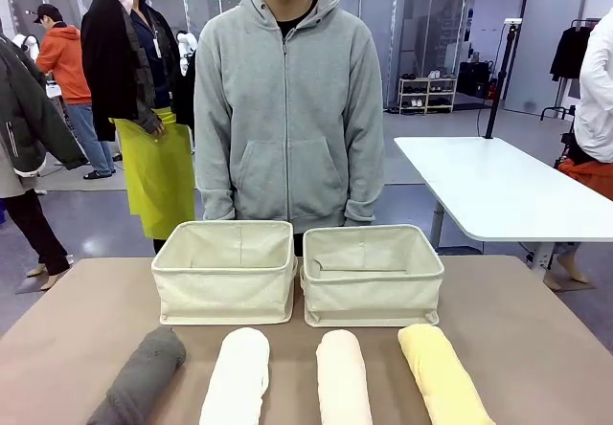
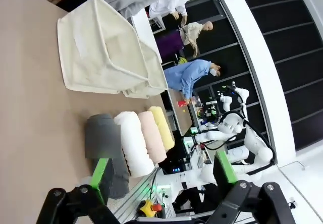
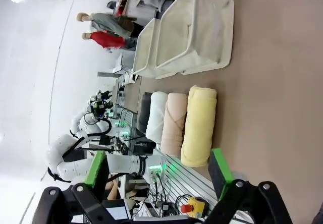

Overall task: Divide the towels into two baskets.
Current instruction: Pick up one hotel-folded towel and place it in the Fabric basket indicated by the person.

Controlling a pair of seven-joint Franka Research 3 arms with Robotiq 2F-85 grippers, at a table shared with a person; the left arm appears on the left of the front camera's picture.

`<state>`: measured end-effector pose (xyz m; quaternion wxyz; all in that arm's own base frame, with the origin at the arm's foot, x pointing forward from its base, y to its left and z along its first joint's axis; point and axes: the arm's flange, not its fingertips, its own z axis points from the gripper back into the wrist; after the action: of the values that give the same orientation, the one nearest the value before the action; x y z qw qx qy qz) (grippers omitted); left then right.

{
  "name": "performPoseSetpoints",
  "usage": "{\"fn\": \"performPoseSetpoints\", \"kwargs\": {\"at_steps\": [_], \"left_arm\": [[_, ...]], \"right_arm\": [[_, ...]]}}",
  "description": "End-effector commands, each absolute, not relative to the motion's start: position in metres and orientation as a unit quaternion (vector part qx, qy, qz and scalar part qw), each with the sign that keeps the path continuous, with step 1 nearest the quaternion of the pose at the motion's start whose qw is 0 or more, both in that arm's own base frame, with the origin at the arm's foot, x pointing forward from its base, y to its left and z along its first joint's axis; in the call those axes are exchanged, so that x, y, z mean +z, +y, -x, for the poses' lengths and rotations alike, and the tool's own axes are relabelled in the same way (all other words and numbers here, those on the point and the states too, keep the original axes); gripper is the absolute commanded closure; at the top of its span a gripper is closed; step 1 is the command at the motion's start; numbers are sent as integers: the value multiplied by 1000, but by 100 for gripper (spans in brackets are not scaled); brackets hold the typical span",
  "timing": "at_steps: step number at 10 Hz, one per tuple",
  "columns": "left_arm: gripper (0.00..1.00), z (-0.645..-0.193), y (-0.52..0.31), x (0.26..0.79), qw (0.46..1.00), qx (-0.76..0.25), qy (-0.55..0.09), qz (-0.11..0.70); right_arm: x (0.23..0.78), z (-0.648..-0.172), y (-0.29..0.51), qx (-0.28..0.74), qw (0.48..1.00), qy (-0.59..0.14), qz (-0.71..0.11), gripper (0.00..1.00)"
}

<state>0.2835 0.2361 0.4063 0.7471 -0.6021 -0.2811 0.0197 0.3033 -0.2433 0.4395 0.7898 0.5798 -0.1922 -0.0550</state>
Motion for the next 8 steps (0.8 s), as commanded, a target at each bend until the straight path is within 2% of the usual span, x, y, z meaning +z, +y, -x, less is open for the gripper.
{"fn": "performPoseSetpoints", "kwargs": {"at_steps": [1,2,3,8], "left_arm": [[0,-290,233,422,750,4,-291,594],[0,-297,225,425,761,-10,-288,581],[0,-285,238,413,750,16,-286,597],[0,-285,238,413,750,16,-286,597]], "right_arm": [[451,-308,-233,-72,800,-178,-568,0],[450,-315,-226,-61,810,-189,-552,0],[441,-304,-244,-59,792,-192,-576,0],[441,-304,-244,-59,792,-192,-576,0]]}}
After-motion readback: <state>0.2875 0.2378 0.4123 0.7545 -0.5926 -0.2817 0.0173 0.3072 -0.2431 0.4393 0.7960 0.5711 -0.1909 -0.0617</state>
